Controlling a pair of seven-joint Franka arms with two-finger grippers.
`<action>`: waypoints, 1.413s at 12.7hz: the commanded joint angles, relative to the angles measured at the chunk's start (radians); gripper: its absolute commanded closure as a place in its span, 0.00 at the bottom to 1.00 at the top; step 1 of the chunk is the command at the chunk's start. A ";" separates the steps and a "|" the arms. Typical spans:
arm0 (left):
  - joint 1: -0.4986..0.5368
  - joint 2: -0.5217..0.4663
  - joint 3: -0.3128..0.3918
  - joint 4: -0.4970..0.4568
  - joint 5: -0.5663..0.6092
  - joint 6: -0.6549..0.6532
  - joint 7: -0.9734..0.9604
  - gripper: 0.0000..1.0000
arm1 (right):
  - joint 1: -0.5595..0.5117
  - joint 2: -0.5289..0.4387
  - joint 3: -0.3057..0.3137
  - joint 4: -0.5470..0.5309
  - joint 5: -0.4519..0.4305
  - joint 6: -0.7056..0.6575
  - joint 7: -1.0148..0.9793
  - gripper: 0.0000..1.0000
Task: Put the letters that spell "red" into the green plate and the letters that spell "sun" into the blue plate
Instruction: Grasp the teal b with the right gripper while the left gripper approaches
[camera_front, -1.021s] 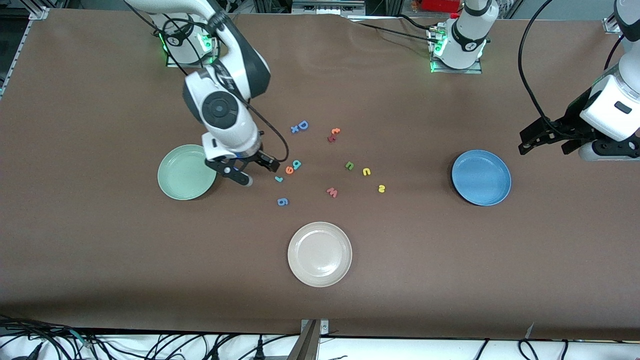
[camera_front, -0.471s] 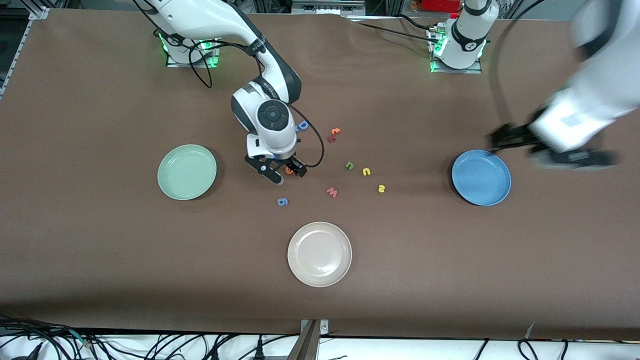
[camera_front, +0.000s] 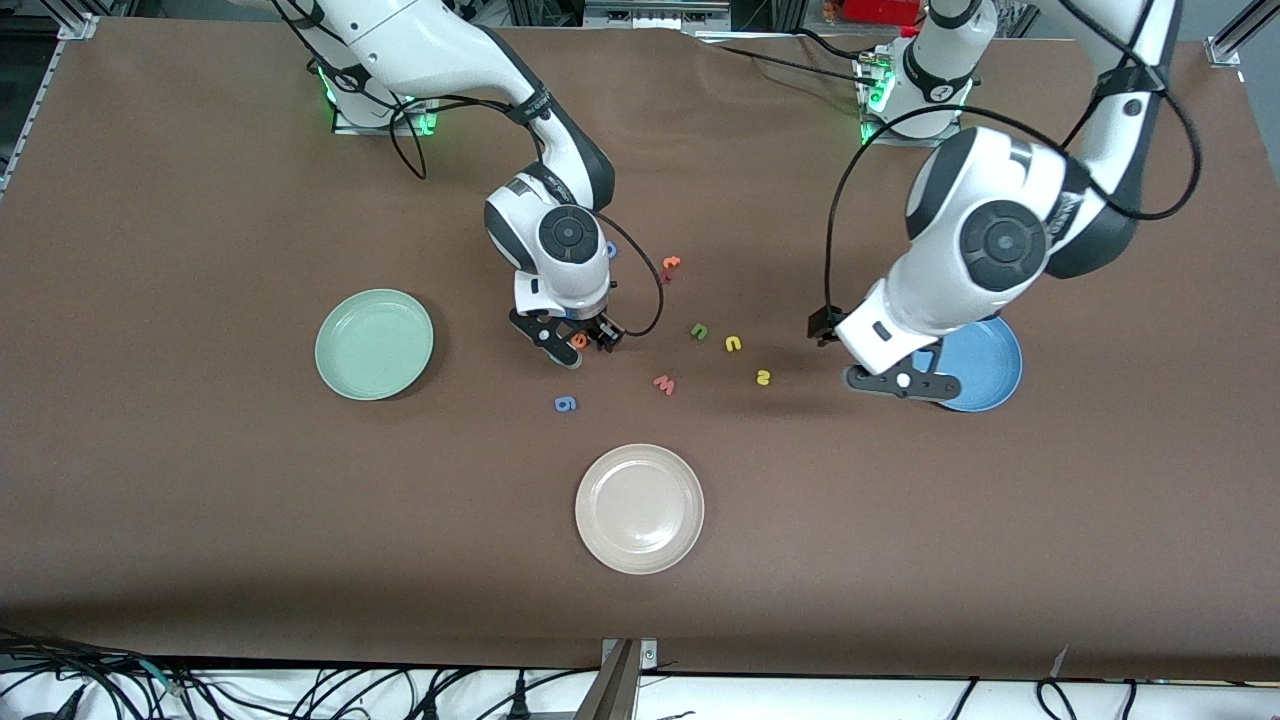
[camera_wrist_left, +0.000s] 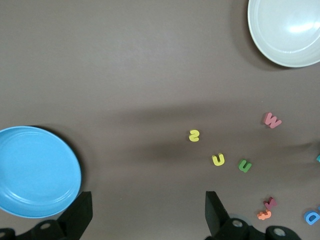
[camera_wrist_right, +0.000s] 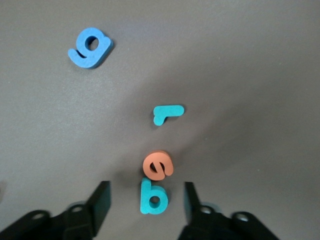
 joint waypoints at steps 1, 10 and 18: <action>-0.004 -0.020 0.001 0.000 0.018 -0.020 0.014 0.01 | 0.014 0.030 -0.008 0.023 -0.010 0.018 0.027 0.42; -0.012 0.005 -0.001 -0.062 0.018 0.067 0.011 0.01 | 0.034 0.053 -0.008 0.021 -0.013 0.046 0.052 0.72; -0.067 0.086 -0.001 -0.157 0.009 0.319 -0.128 0.05 | -0.006 -0.019 -0.032 0.104 -0.009 -0.167 -0.061 0.91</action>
